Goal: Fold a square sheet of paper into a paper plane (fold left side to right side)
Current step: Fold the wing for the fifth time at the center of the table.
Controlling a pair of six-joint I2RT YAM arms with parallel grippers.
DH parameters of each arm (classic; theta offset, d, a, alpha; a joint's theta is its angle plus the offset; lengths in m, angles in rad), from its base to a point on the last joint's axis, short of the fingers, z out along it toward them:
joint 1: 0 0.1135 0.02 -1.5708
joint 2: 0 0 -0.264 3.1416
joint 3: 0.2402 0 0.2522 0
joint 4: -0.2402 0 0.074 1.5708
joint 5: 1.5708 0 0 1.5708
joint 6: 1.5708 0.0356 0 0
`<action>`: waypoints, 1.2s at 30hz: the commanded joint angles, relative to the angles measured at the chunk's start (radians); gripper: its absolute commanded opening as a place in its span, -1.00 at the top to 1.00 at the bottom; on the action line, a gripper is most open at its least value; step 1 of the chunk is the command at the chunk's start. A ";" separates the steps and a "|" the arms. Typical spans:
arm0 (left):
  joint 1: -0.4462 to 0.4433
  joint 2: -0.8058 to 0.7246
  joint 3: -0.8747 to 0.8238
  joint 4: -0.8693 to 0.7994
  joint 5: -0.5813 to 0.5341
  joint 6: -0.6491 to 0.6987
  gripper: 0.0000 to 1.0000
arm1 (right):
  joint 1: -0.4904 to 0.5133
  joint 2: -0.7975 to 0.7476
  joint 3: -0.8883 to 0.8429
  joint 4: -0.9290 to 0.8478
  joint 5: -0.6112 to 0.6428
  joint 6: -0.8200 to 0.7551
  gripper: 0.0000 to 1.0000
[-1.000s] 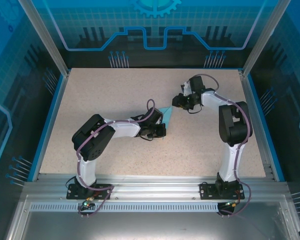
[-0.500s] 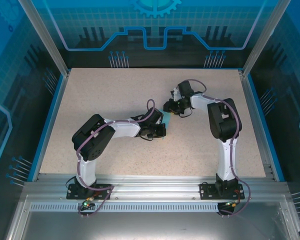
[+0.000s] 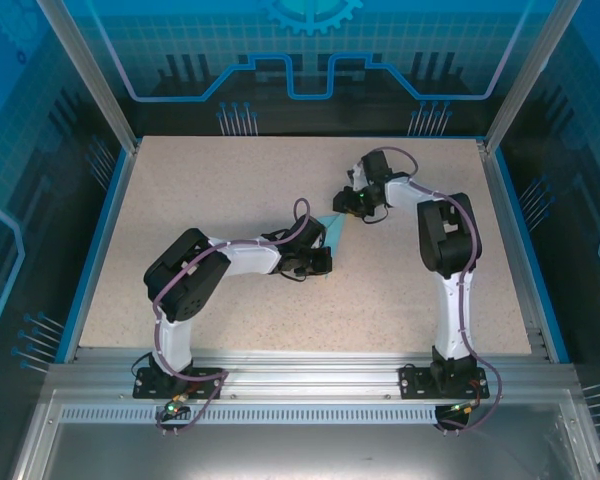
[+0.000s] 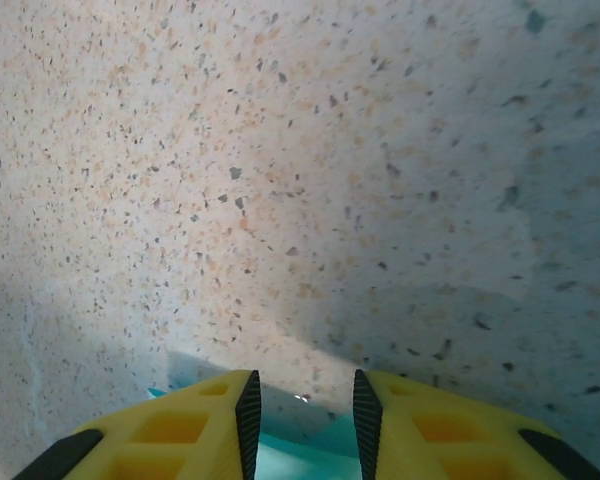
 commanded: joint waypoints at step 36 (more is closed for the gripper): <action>-0.010 -0.091 -0.113 -0.113 0.056 0.058 1.00 | 0.097 -0.068 -0.211 -0.009 0.013 0.084 0.38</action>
